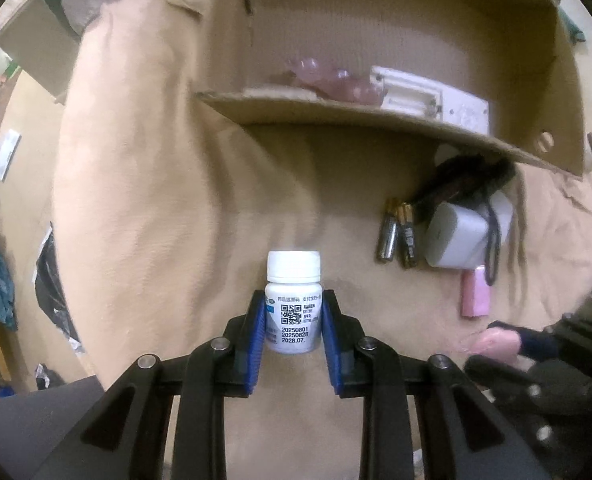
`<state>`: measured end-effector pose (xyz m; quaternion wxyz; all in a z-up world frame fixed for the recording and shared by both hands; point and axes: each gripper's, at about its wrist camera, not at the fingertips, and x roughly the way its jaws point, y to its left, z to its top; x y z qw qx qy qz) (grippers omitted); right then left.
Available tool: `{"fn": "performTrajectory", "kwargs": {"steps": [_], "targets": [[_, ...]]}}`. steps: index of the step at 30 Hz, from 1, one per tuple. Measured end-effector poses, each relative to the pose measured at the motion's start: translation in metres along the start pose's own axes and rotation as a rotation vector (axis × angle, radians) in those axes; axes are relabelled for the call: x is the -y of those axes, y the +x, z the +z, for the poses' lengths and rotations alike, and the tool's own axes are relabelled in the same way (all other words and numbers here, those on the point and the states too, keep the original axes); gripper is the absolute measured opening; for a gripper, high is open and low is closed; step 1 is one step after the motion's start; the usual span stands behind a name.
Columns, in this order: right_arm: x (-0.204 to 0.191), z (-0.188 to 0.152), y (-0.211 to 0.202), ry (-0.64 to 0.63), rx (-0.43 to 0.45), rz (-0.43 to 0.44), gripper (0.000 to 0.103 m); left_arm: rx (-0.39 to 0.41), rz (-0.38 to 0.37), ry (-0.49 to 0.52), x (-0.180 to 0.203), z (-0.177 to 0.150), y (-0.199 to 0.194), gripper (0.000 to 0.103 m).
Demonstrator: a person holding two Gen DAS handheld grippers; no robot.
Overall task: Organize rigid objects
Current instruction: 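Grasp the white pill bottle with the left gripper while the right grasps the pink heart keychain, then place the pill bottle in the box with the left gripper while the right places the keychain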
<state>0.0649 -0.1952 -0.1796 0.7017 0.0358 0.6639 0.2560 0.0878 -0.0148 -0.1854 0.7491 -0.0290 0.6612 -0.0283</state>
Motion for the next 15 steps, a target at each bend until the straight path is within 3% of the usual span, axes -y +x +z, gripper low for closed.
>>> {"fn": "performTrajectory", "kwargs": {"steps": [8,15], "targets": [[-0.007,0.012,-0.054,-0.004,0.196,0.041,0.032,0.149,0.007,0.022,0.004,-0.005,-0.063,0.024],[-0.007,0.034,-0.084,0.012,0.315,0.044,0.032,0.226,0.005,0.05,0.017,0.018,-0.094,0.024]]}}
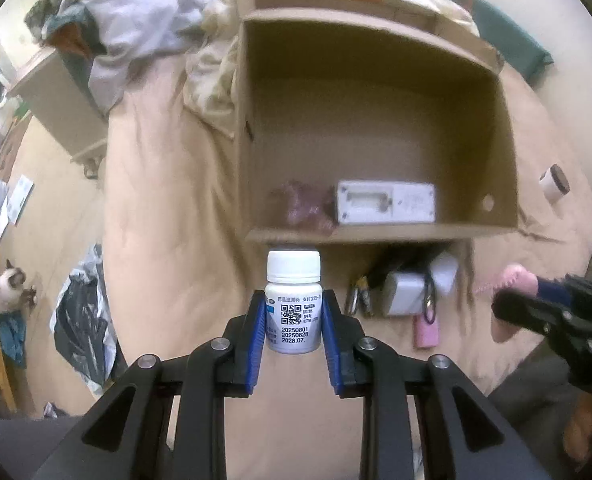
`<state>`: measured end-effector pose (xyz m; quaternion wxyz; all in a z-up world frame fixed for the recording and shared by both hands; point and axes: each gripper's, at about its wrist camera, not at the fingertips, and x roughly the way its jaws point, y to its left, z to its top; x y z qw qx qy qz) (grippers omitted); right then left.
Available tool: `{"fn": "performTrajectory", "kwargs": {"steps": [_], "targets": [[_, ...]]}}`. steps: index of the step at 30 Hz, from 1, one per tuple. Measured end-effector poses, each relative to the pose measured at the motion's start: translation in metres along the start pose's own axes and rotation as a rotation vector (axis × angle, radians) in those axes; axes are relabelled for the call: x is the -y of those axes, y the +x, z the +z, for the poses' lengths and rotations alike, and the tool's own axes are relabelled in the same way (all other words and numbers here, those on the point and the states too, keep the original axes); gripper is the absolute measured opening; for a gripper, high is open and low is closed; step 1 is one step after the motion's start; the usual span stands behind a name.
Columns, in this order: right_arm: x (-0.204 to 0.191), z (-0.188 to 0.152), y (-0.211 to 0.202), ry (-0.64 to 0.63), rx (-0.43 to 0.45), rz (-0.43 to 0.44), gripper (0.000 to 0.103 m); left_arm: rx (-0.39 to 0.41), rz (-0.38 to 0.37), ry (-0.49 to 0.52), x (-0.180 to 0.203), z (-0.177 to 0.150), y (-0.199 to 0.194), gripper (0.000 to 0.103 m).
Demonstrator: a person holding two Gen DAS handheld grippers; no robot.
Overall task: Organize rigid objects
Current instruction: 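Place the pill bottle in the box with the left gripper while the right places the keychain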
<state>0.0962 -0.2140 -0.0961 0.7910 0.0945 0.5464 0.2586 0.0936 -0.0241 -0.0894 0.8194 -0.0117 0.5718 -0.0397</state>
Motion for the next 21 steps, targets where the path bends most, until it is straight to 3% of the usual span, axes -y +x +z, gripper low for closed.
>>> {"fn": "performTrajectory", "kwargs": {"steps": [8,14,18,21], "targets": [[0.014,0.042,-0.015,0.007,0.078,-0.024,0.032,0.035,0.021,0.072,0.016,0.044,0.003,0.024],[0.035,0.07,-0.003,0.02,0.097,-0.093,0.032,0.061,0.012,0.103,0.029,0.079,0.019,0.024],[0.052,0.072,0.021,0.068,0.058,-0.148,0.032,0.074,-0.001,0.102,0.03,0.086,0.048,0.024],[0.058,0.069,0.034,0.077,0.027,-0.181,0.032,0.023,-0.004,0.091,0.03,0.084,0.069,0.024]]}}
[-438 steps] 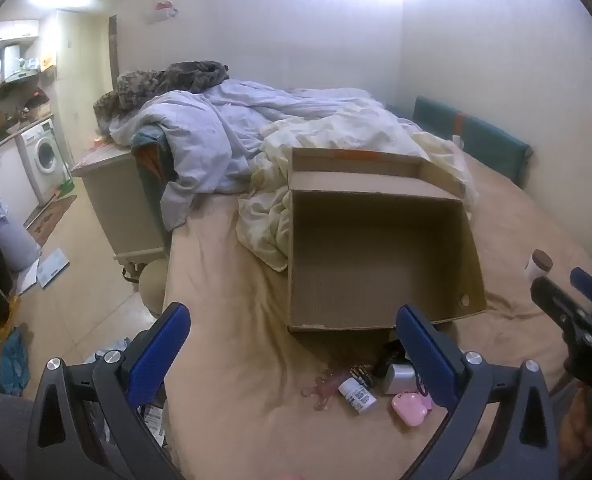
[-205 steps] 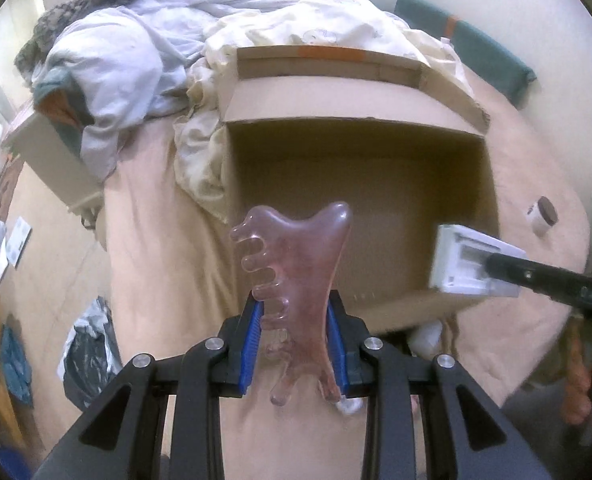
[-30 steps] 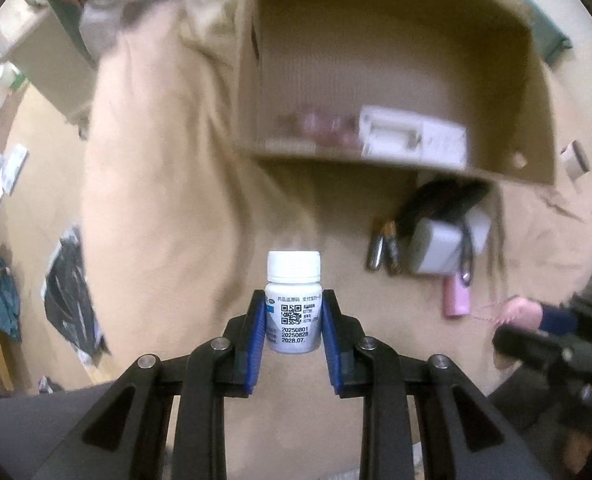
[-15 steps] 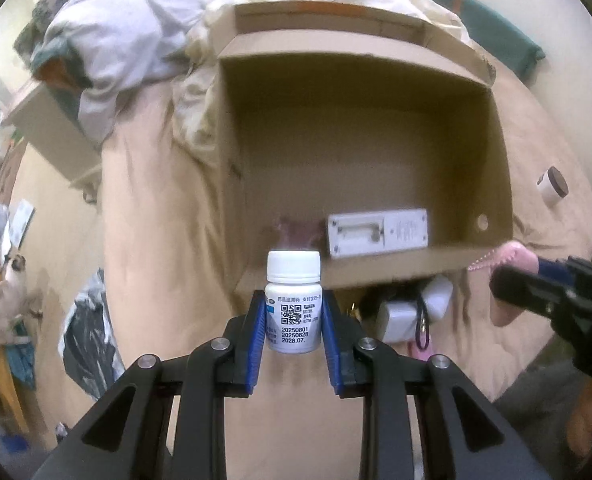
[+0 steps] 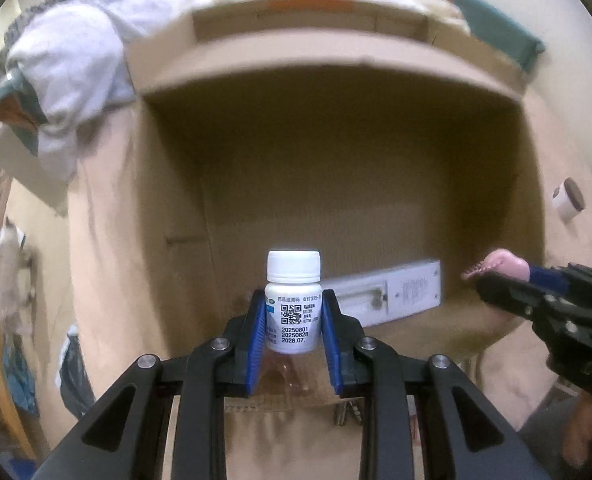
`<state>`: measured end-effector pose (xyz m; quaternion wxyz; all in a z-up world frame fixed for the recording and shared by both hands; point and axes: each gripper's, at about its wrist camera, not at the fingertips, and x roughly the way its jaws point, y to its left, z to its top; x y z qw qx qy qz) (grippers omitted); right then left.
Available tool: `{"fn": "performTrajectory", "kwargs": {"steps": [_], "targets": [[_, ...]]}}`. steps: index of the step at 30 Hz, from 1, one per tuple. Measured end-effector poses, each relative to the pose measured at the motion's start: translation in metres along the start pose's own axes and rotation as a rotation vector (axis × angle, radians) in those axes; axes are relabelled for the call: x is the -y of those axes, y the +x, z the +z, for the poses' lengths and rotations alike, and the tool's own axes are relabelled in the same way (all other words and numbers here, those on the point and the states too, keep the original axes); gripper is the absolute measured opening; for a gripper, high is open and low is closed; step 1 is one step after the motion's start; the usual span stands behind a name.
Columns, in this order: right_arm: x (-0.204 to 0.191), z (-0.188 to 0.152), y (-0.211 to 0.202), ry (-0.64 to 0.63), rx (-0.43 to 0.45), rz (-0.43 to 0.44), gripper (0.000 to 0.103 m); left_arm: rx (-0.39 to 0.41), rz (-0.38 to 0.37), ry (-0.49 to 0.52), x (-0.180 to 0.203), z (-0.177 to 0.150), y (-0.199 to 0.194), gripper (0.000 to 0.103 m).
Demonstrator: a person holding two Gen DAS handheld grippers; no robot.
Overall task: Organize rigid objects
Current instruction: 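Place the pill bottle in the box with the left gripper while the right places the keychain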
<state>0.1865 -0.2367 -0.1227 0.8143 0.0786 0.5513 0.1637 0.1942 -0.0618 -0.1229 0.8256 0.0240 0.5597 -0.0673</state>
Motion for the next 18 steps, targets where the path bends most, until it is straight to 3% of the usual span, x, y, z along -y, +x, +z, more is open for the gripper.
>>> {"fn": "performTrajectory", "kwargs": {"steps": [5,10,18], "targets": [[0.004,0.001,0.016,0.02,-0.038,-0.029,0.032,0.018,0.029,0.035,0.006,-0.003,0.003,0.024],[-0.002,-0.001,0.028,0.022,-0.076,-0.064,0.032,-0.013,0.03,0.013,0.0,-0.005,0.013,0.024],[-0.002,-0.006,0.03,0.016,-0.076,-0.109,0.032,-0.021,0.051,0.006,-0.006,-0.008,0.019,0.024]]}}
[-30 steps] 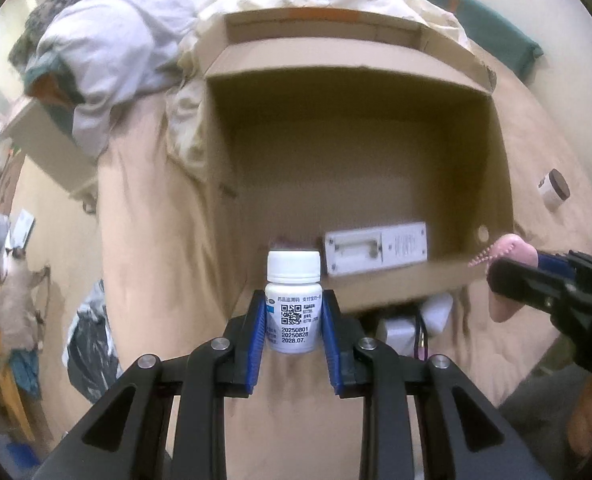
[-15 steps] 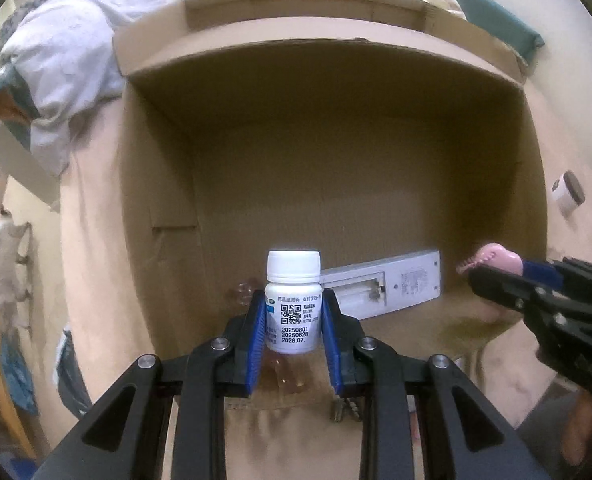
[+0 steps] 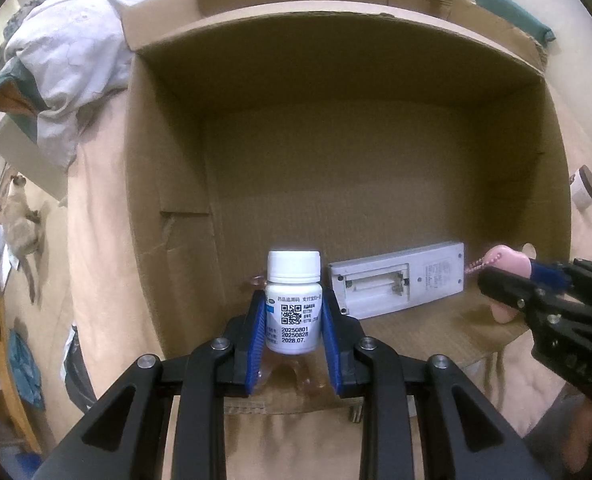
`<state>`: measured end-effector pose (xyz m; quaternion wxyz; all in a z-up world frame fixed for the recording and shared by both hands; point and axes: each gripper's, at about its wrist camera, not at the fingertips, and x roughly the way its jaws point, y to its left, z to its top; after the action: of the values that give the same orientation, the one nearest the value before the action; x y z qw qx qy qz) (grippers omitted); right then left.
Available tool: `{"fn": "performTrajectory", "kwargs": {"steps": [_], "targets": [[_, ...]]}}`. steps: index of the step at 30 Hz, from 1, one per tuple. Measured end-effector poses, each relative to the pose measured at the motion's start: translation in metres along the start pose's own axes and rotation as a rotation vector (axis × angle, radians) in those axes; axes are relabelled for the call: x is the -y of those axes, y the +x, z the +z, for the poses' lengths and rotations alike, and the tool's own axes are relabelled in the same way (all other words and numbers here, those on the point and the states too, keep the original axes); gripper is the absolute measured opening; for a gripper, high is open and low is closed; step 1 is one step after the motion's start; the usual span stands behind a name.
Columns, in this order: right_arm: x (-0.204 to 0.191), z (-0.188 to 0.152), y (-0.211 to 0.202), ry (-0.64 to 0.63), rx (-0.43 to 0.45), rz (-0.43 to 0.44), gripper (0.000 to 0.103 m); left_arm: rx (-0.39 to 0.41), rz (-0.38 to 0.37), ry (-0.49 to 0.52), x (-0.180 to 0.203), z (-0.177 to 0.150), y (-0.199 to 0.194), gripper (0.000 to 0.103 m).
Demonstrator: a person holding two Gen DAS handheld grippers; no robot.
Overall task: Organize rigid objects
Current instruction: 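Place the pill bottle in the box with the left gripper while the right places the keychain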
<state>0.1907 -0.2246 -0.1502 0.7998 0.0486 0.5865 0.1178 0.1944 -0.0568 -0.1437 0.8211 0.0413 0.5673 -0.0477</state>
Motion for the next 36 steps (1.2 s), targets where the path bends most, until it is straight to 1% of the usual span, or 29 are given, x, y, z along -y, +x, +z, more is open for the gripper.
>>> {"fn": "performTrajectory", "kwargs": {"steps": [5,10,12,13,14,15,16,17,18,19,20,21,23,28,33,36], "targets": [[-0.002,0.0,0.001,-0.005,-0.005,-0.008,0.032,0.006,0.002,0.004,0.001,-0.001,-0.001,0.024],[-0.005,0.002,-0.004,-0.001,0.01,0.015,0.032,0.014,-0.004,0.006,0.004,-0.003,-0.007,0.024],[-0.005,0.002,-0.007,0.007,0.019,0.03,0.036,0.024,0.002,0.014,0.005,-0.004,-0.01,0.024],[-0.005,0.003,-0.01,0.008,0.028,0.038,0.04,0.029,0.003,0.017,0.005,-0.004,-0.012,0.024],[-0.006,0.003,-0.013,0.006,0.043,0.045,0.059,0.035,0.001,0.018,0.006,-0.005,-0.014,0.024],[-0.006,0.003,-0.02,0.003,0.073,0.05,0.074,0.039,0.001,0.016,0.006,-0.005,-0.016,0.027],[-0.007,0.003,-0.027,0.0,0.105,0.048,0.076,0.04,0.001,0.008,0.007,-0.005,-0.02,0.031],[-0.007,0.004,-0.032,-0.004,0.128,0.042,0.077,0.044,-0.002,-0.001,0.007,-0.005,-0.024,0.044],[-0.008,0.005,-0.037,-0.009,0.149,0.035,0.081,0.066,-0.005,-0.016,0.006,-0.005,-0.031,0.058],[-0.008,0.006,-0.041,-0.008,0.166,0.035,0.086,0.084,-0.002,-0.024,0.006,-0.005,-0.036,0.063],[-0.007,0.006,-0.044,-0.004,0.182,0.04,0.097,0.104,0.007,-0.03,0.005,-0.005,-0.041,0.065],[-0.006,0.006,-0.047,0.003,0.196,0.052,0.102,0.123,0.019,-0.034,0.004,-0.006,-0.047,0.065],[-0.004,0.006,-0.052,0.011,0.214,0.077,0.103,0.133,0.022,-0.033,0.004,-0.006,-0.051,0.065],[-0.005,0.003,-0.056,-0.004,0.234,0.065,0.103,0.132,0.025,-0.053,-0.004,-0.011,-0.056,0.065],[0.0,-0.002,-0.059,0.021,0.267,0.156,0.103,0.101,0.012,-0.06,-0.012,-0.015,-0.062,0.065],[0.004,-0.003,-0.067,0.054,0.282,0.198,0.103,0.117,0.022,-0.071,-0.018,-0.02,-0.076,0.065]]}}
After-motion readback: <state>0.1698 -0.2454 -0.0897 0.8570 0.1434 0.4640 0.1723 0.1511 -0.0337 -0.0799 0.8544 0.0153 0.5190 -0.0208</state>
